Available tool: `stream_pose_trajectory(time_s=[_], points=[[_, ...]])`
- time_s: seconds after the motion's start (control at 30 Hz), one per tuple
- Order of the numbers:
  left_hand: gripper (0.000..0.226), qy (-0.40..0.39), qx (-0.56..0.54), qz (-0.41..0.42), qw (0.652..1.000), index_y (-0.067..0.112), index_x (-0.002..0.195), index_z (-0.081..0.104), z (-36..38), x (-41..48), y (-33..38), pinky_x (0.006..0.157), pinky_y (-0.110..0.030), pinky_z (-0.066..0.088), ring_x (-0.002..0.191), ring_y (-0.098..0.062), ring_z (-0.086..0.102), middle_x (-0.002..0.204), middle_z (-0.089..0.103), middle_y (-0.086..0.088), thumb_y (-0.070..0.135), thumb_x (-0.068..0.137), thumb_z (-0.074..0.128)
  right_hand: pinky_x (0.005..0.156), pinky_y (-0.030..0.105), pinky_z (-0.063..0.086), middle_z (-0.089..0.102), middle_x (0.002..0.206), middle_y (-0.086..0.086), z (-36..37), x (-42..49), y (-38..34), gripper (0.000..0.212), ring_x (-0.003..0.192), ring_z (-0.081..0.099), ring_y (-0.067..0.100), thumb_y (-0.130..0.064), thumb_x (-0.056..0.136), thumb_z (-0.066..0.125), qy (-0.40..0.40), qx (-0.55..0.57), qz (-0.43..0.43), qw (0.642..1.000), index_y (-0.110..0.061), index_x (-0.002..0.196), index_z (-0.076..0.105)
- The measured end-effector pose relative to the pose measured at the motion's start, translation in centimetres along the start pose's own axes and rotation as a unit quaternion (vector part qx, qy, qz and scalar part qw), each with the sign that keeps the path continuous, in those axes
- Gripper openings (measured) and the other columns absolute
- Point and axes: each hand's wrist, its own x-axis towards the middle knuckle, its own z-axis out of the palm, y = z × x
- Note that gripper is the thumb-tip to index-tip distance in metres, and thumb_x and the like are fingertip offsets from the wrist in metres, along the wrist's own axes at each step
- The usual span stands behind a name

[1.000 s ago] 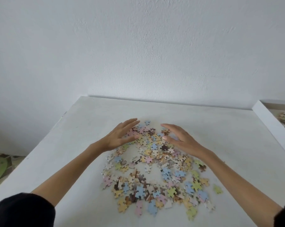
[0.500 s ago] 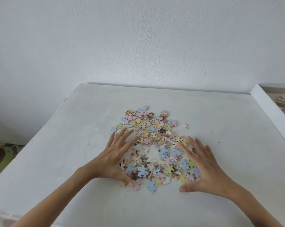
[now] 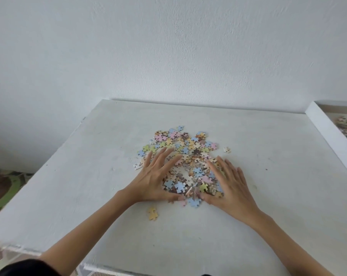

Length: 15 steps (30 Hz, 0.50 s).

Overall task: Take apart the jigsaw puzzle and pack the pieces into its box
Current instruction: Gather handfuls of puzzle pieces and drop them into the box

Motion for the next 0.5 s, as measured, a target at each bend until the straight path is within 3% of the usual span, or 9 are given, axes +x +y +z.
stream_pose_trajectory(time_s=[0.13,0.3,0.5], points=[[0.114,-0.052,-0.021,0.04,0.998,0.039,0.146,-0.001,-1.2,-1.0,-1.0,0.112,-0.054,-0.014,0.141,-0.015,-0.024,0.156,-0.014,0.007,0.091,0.053,0.038,0.112,0.04,-0.015,-0.02,0.152,-0.011,-0.5,-0.4,0.4,0.101,0.14,-0.022,0.011,-0.096,0.051,0.016,-0.013,0.051,-0.01,0.999,-0.051,0.137,-0.014],[0.122,-0.127,-0.044,0.04,0.99,0.046,0.144,-0.005,-2.0,-3.0,-2.2,0.111,-0.05,-0.018,0.138,-0.014,-0.032,0.152,-0.023,0.012,0.085,0.045,0.055,0.11,0.038,-0.02,-0.036,0.147,-0.007,-0.3,-1.4,0.3,0.11,0.135,-0.036,0.016,-0.097,0.044,0.023,-0.059,-0.009,-0.039,0.997,-0.052,0.13,-0.028],[0.11,-0.026,-0.03,0.031,0.999,0.041,0.146,0.003,-0.8,-1.7,-2.4,0.115,-0.056,-0.003,0.143,-0.016,-0.017,0.156,-0.003,0.006,0.087,0.057,0.048,0.111,0.041,-0.017,-0.037,0.147,-0.002,0.4,0.1,-0.6,0.116,0.136,-0.032,0.024,-0.098,0.043,0.02,-0.026,-0.018,-0.021,0.999,-0.046,0.133,-0.03]])
